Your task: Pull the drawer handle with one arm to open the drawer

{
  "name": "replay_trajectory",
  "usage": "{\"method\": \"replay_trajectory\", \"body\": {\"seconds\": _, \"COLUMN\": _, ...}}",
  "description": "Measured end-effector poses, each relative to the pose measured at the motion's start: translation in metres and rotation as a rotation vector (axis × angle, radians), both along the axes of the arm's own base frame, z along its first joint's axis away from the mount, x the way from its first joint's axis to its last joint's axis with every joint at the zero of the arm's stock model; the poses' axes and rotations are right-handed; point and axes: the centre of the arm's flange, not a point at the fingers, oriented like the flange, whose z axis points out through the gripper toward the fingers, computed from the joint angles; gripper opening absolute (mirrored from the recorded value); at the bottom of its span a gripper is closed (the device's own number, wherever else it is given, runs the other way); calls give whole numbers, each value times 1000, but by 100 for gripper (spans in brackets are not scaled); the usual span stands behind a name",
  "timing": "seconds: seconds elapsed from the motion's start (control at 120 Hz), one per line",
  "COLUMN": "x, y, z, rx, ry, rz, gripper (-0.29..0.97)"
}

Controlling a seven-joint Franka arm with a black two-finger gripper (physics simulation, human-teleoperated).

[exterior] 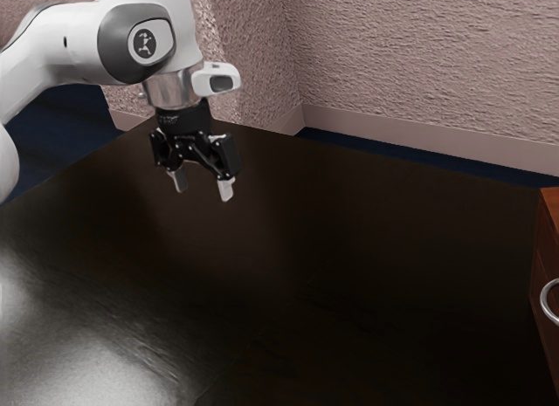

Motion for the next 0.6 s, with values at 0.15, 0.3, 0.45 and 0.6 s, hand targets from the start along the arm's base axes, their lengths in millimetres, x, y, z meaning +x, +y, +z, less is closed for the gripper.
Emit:
{"method": "replay_trajectory", "body": {"seconds": 0.15, "x": 1, "y": 2, "z": 1, "rx": -1, "ry": -13, "rz": -22, "gripper": 68}}
{"method": "replay_trajectory", "body": {"seconds": 0.3, "x": 0, "y": 8, "z": 2, "rx": -16, "ry": -21, "rz": -31, "gripper": 68}}
{"method": "replay_trajectory", "body": {"seconds": 0.45, "x": -35, "y": -5, "z": 81, "rx": -27, "ry": -167, "rz": -72, "gripper": 68}}
{"method": "replay_trajectory", "body": {"seconds": 0.6, "x": -52, "y": -127, "z": 121, "rx": -52, "ry": -256, "rz": -247, "gripper": 68}}
